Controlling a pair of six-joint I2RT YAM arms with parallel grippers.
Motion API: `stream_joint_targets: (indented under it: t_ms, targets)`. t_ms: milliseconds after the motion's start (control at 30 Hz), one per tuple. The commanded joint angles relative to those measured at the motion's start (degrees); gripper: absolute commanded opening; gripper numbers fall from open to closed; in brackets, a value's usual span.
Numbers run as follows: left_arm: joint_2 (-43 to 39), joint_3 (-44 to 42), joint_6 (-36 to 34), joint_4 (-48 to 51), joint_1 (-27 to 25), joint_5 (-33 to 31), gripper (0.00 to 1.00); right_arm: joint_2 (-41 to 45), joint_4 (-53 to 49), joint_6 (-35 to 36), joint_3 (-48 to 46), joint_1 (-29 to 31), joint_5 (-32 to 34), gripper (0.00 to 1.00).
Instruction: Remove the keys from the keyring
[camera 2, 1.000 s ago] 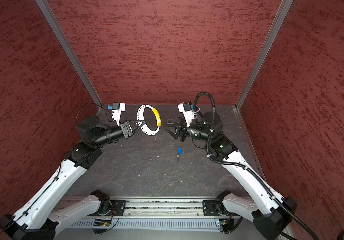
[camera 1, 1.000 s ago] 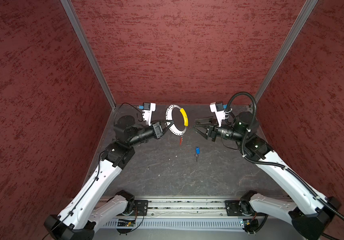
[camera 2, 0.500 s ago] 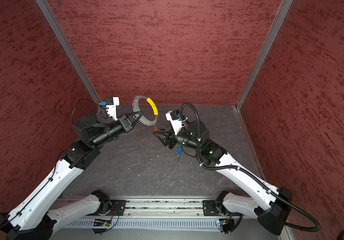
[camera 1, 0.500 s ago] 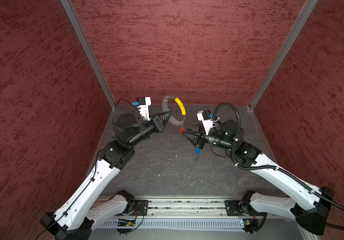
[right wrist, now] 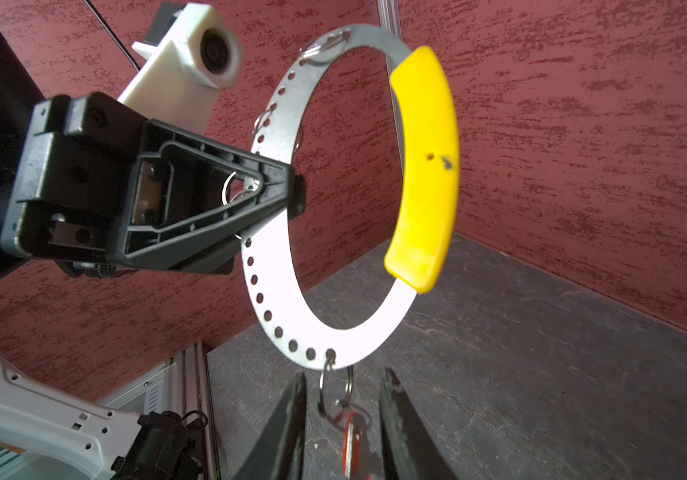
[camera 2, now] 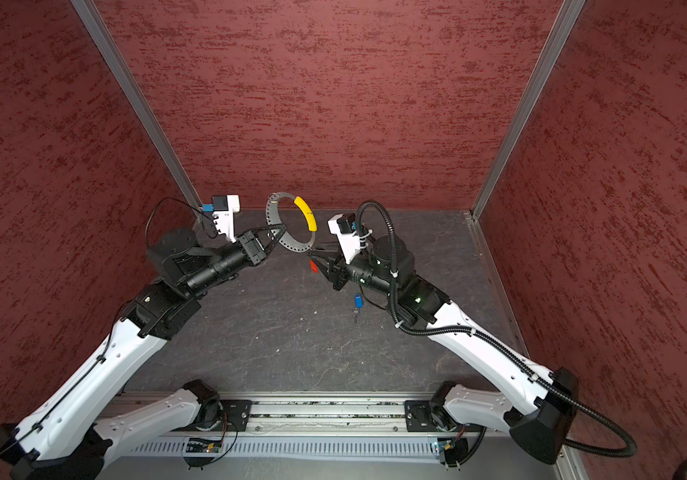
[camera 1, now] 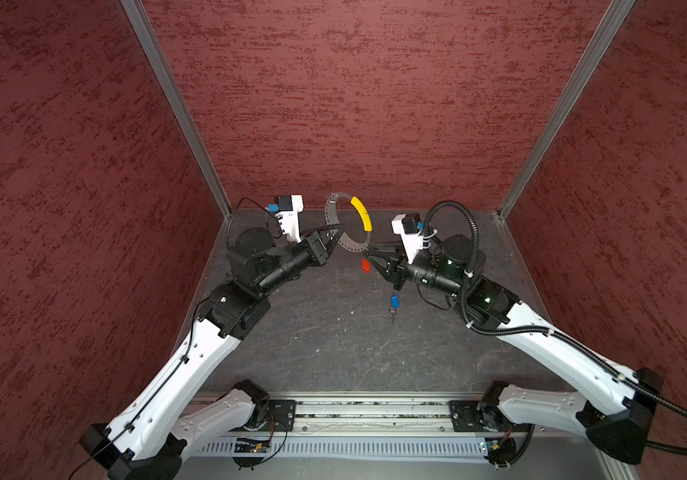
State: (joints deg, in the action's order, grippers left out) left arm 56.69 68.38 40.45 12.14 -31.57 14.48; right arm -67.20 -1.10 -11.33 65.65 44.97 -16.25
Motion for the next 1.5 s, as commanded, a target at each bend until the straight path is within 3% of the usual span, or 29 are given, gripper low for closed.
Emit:
stream_joint_targets:
  t_ms: [0,300,500,900,1233,1467]
  targets:
    - [-0.42,0.88,-0.94,-0.62,-0.35,-0.23,0.0,-0.52,0.88,1.66,2.13,0.56,0.17,0.24]
    - [-0.26,0.83,-0.9,-0.98,-0.43,-0.03,0.0,-1.18,-1.0,3.28,2.65,1.61,0.53,0.15]
    - [-0.25,1.03,-0.72,-0.69,-0.51,-0.36,0.0,-0.55,-1.09,3.95,2.5,1.87,1.42,0.0]
    - [-0.27,2.03,0.49,2.19,-0.42,-2.36,0.0,0.99,-3.14,8.29,2.46,3.18,6.48,0.0]
    - [0.53,2.24,2.95,4.26,0.5,-1.39,0.0,1.87,-1.59,10.14,2.8,4.07,7.0,0.0]
    - [0.24,0.45,4.86,4.45,2.26,1.33,0.27,2.79,-1.76,9.28,3.28,3.93,6.18,0.0]
